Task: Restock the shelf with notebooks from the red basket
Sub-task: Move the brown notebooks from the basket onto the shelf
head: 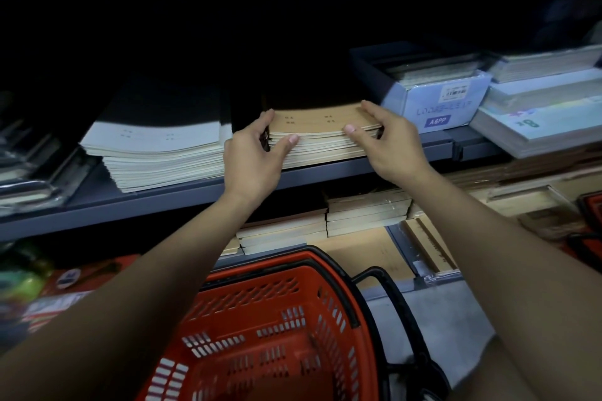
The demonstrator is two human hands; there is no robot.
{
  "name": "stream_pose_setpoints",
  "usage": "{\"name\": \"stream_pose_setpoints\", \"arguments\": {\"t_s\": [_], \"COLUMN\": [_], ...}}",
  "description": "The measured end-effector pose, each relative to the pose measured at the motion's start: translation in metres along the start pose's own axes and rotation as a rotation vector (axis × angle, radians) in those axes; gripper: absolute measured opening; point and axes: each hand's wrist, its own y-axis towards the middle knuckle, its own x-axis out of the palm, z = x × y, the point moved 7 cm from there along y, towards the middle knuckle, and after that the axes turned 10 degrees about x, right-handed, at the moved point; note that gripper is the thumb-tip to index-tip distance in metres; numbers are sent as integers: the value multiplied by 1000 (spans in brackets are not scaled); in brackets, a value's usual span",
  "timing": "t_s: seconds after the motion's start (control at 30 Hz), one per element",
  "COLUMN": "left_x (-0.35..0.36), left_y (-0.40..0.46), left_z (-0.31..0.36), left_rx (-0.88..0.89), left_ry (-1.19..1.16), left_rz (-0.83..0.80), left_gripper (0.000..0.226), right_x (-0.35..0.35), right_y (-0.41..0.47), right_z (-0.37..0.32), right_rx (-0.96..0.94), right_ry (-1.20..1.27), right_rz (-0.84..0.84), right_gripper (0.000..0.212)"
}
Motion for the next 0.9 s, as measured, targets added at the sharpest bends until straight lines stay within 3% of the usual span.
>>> {"name": "stream_pose_setpoints", "arguments": {"t_s": [0.4, 0.6, 0.9], "left_x": [-8, -16, -26], "left_y": [-8, -15, -30], "left_z": [9, 18, 26], "left_rx": [-28, 1, -15], "left_ry": [16, 60, 91], "left_rz": [88, 156, 54], "left_gripper": [60, 38, 40], "right_x": [6, 7, 4], "right_y": [-2, -4, -27], "right_z": [-5, -5, -2], "right_rx": [-90, -71, -66], "right_ry": [-180, -201, -208], "right_rz": [-49, -19, -20], "right_gripper": [66, 68, 68]}}
